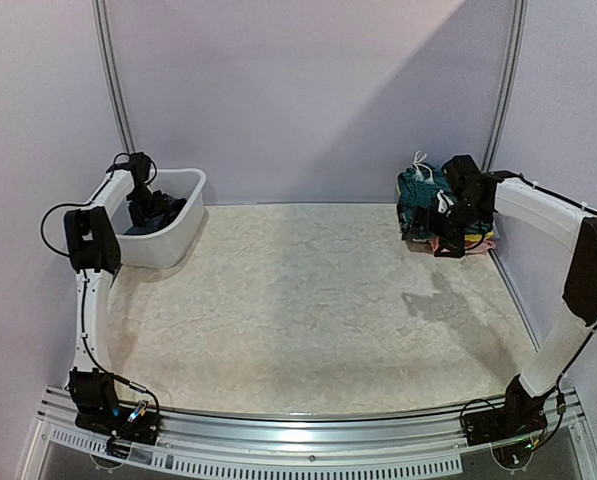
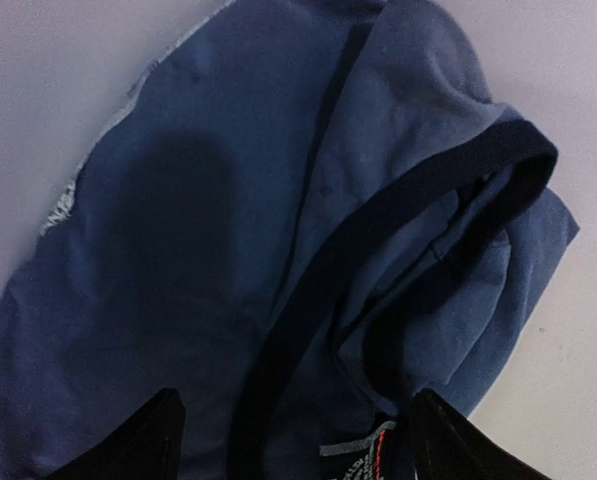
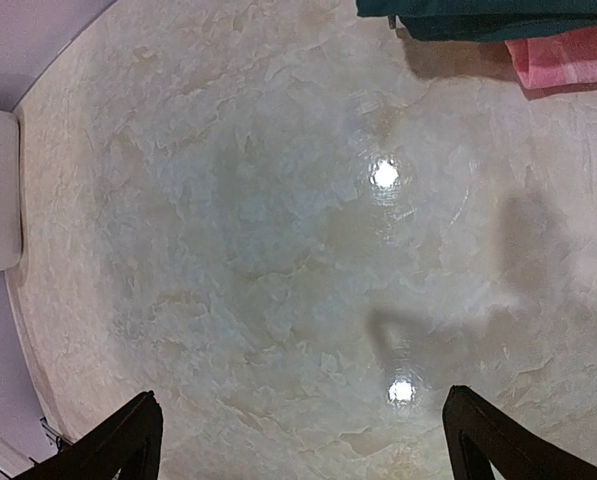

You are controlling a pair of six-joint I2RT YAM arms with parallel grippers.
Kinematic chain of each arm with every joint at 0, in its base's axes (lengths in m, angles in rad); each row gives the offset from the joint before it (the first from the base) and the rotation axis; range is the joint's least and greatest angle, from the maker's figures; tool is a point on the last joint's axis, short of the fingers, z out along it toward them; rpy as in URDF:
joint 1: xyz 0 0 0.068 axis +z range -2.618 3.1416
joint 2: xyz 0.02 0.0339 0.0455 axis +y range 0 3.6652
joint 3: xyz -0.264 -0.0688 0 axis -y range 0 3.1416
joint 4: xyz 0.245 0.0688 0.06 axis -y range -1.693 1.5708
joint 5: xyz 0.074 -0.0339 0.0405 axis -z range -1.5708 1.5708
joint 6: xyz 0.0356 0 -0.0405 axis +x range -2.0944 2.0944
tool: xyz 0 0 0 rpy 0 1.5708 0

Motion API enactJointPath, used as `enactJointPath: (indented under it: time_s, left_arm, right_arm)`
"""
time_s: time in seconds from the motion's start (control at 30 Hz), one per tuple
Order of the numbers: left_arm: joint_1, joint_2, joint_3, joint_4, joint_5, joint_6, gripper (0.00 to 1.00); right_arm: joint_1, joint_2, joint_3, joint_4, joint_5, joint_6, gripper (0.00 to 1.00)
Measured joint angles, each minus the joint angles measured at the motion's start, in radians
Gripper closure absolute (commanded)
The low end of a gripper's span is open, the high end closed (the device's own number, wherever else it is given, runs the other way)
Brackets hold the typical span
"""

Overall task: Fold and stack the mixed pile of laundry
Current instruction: Pick up the square-folded tank top from the bin.

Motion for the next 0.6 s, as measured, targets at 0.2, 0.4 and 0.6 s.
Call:
enactJointPath:
  time_s: [0.2, 0.4, 0.6]
  left_arm:
    - [-0.003, 0.056, 0.003, 0.021, 0.067, -0.073, 0.30]
    - [-0.005, 0.083, 0.012, 0.036, 0.079, -0.139, 0.43]
    - [-0.006, 0.098, 0.013, 0.055, 0.084, -0.182, 0.83]
  right_arm:
    - [0.000, 0.027, 0.016, -0.004, 0.001, 0.012, 0.01]
    - [0.000, 0.065, 0.039, -0.023, 0.000, 0.016, 0.01]
    - [0.000, 0.086, 0.076, -0.030, -0.004, 0.017, 0.01]
